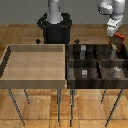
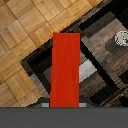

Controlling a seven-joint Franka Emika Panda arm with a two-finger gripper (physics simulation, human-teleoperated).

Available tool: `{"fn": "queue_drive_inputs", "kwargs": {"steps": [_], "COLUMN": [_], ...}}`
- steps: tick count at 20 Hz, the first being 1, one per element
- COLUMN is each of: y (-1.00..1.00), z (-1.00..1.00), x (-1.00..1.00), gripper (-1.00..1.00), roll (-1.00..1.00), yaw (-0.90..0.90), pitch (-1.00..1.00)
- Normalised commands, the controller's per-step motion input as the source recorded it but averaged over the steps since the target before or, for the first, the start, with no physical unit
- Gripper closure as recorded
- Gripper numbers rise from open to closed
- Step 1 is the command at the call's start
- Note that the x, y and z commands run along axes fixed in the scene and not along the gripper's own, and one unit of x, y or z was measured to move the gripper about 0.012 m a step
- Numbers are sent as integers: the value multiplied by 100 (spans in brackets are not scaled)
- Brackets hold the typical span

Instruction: Place the box of cereal into the appropriate compartment.

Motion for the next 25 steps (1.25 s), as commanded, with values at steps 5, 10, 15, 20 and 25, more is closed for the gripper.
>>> {"fn": "queue_drive_inputs", "kwargs": {"steps": [5,10,15,20,25], "y": [0,0,0,0,0], "z": [-20,-80,-80,0,0], "x": [0,0,0,0,0], "gripper": [100,100,-100,-100,-100], "roll": [0,0,0,0,0], "yaw": [0,0,0,0,0], "pitch": [0,0,0,0,0]}}
